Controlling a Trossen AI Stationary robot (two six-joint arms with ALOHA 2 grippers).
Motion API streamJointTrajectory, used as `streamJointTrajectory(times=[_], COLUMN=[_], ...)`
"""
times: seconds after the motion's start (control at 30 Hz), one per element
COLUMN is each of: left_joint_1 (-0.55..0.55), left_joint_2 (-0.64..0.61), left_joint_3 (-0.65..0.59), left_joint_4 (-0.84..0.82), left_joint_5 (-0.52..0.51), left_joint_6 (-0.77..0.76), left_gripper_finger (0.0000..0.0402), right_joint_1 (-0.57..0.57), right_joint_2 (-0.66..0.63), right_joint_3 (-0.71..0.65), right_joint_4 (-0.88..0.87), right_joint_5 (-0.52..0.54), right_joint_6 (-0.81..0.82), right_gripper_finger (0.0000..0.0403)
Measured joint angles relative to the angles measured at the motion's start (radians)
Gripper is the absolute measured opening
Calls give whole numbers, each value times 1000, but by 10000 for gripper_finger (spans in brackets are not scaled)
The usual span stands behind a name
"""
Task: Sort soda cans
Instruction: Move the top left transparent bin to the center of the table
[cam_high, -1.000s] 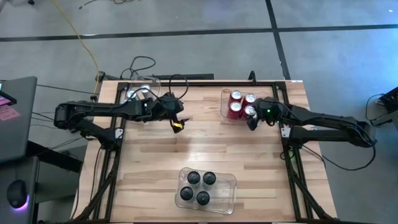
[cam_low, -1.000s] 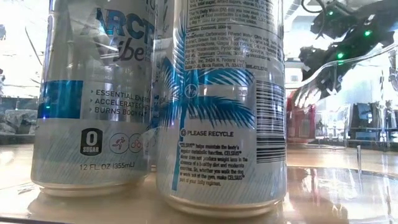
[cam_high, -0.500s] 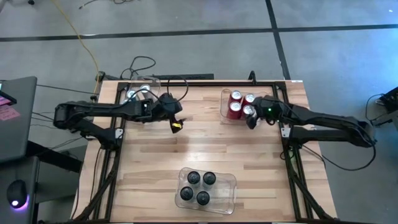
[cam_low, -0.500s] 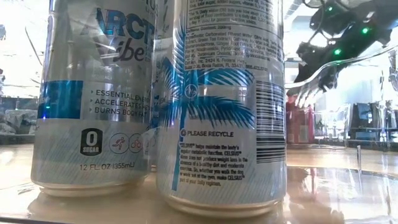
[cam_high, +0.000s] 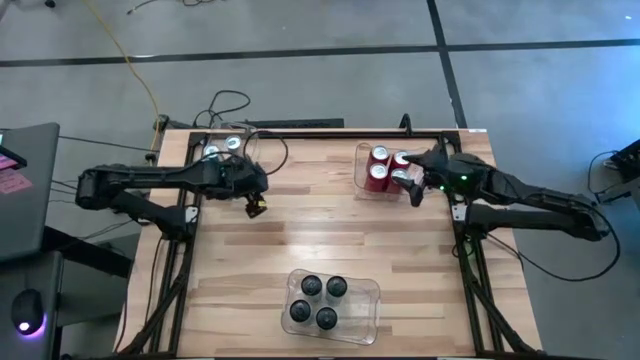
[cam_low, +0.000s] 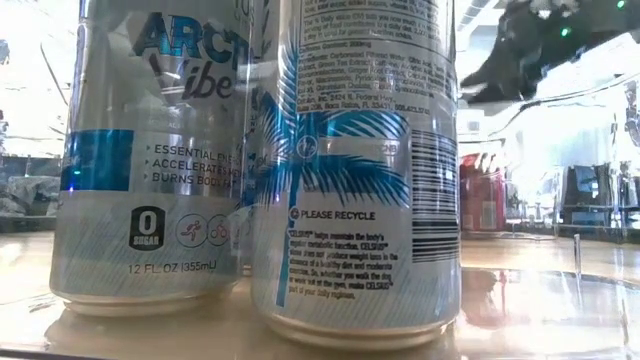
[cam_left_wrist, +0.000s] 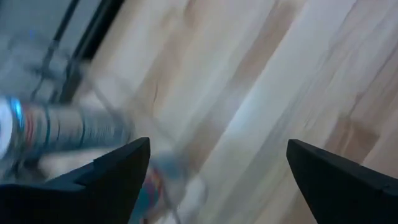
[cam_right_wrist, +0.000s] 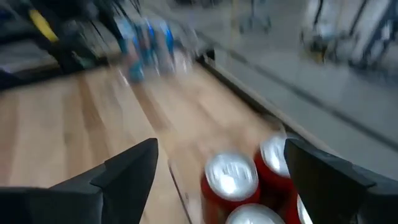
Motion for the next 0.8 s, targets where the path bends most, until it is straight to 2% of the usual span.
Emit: streamJointTrajectory(times=[0.23,0.33,0.53,0.8], left_joint_1=[1,1,1,17], left_joint_2=[-3,-4,-8,-9], left_joint_3=[34,49,49,27], left_joint_4=[-271,-352,-379,-375], left_joint_5=[7,22,69,62], left_joint_6=[-109,-123,-72,-48], left_gripper_finger=[329,308,284,278], right_joint_1=[46,58,63,63], right_joint_2=[-45,-44,-18,5], right_joint_3=[0,0,0,0], right_joint_4=[199,230,225,224], right_joint_5=[0,0,0,0], right_joint_6=[-83,-91,-91,-91], right_gripper_finger=[355,352,346,342])
